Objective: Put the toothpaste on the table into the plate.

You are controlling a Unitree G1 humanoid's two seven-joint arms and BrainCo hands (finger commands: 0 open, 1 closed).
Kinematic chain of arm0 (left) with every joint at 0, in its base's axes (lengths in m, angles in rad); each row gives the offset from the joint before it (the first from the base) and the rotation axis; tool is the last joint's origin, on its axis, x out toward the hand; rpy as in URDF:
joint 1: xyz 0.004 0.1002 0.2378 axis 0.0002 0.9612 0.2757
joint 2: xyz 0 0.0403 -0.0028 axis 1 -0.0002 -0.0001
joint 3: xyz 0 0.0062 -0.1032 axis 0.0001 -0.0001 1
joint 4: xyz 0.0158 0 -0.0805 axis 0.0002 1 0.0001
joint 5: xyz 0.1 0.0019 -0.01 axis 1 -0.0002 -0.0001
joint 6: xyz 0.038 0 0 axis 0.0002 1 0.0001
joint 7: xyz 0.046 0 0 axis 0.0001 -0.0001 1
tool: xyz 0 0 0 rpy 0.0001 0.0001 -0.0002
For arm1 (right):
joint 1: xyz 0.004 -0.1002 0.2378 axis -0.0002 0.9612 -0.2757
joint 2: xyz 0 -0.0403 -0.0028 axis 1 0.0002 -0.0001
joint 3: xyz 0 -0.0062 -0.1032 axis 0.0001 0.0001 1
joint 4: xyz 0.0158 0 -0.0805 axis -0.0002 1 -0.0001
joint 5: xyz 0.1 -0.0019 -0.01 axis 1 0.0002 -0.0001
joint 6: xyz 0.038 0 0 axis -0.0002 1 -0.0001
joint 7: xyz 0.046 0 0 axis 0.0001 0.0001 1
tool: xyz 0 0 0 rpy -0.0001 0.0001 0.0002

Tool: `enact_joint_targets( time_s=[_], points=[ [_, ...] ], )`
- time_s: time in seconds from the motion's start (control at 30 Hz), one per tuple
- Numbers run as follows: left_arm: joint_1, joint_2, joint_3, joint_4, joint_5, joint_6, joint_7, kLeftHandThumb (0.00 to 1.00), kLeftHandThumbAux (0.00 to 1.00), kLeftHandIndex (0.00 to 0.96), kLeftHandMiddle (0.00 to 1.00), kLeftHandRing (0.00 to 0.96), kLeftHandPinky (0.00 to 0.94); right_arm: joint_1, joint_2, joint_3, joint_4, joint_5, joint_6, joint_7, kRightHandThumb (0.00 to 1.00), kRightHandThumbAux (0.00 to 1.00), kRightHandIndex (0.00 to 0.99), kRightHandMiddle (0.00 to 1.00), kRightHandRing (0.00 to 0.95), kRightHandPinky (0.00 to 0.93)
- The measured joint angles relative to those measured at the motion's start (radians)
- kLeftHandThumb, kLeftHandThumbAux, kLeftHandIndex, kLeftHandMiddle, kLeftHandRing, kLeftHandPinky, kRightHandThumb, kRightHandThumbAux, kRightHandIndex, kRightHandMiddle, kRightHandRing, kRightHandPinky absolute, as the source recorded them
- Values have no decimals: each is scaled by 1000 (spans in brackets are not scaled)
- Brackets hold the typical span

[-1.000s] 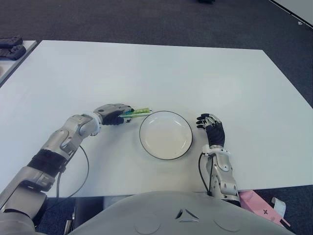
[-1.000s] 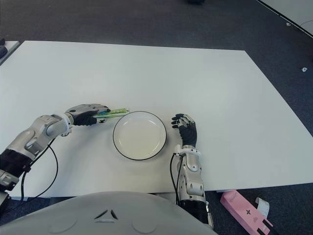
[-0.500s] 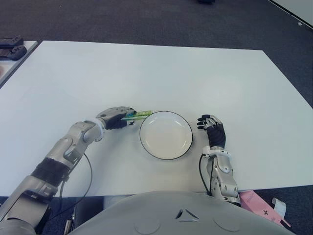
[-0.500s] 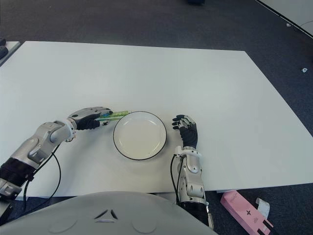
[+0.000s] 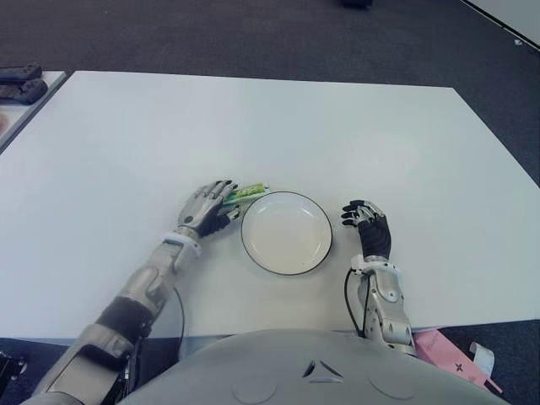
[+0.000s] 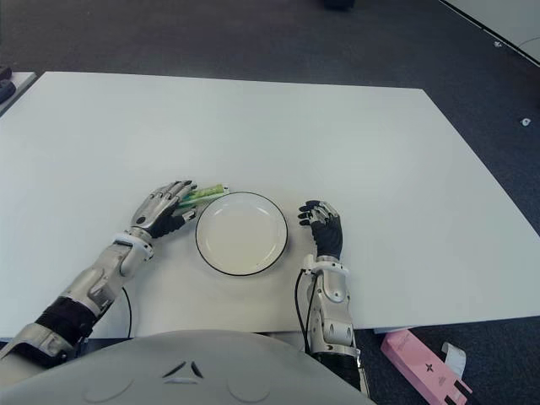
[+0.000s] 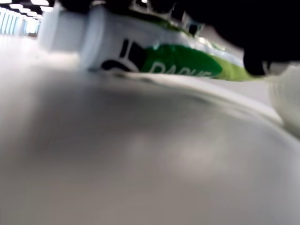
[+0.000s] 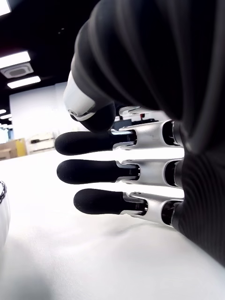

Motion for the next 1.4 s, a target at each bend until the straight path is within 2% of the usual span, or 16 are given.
enact_joint_targets(
  time_s=[0.23,0.43,0.8,1.0,1.4],
  points=[
    [-32,-61,-2,57,24,52,138,551,110,0,13,0,0,6,0,-1,-5,-1,0,0,710,725,429,526,520,515],
    [-59,-84,-22,96,53,81,220,596,184,0,17,0,36,9,0,0,-9,-4,2,-4,710,724,430,527,517,512],
    [-84,-84,-49,132,84,103,284,610,214,0,45,10,45,13,0,-1,-13,-4,4,-6,709,723,430,531,516,513],
    [-92,-77,-64,141,89,103,300,647,259,10,50,31,130,13,0,-2,-10,-3,3,-4,709,722,430,532,516,514],
    [-95,-66,-74,142,88,102,303,676,302,35,43,73,211,13,0,-3,-9,-4,0,0,709,723,430,537,523,526]
  ],
)
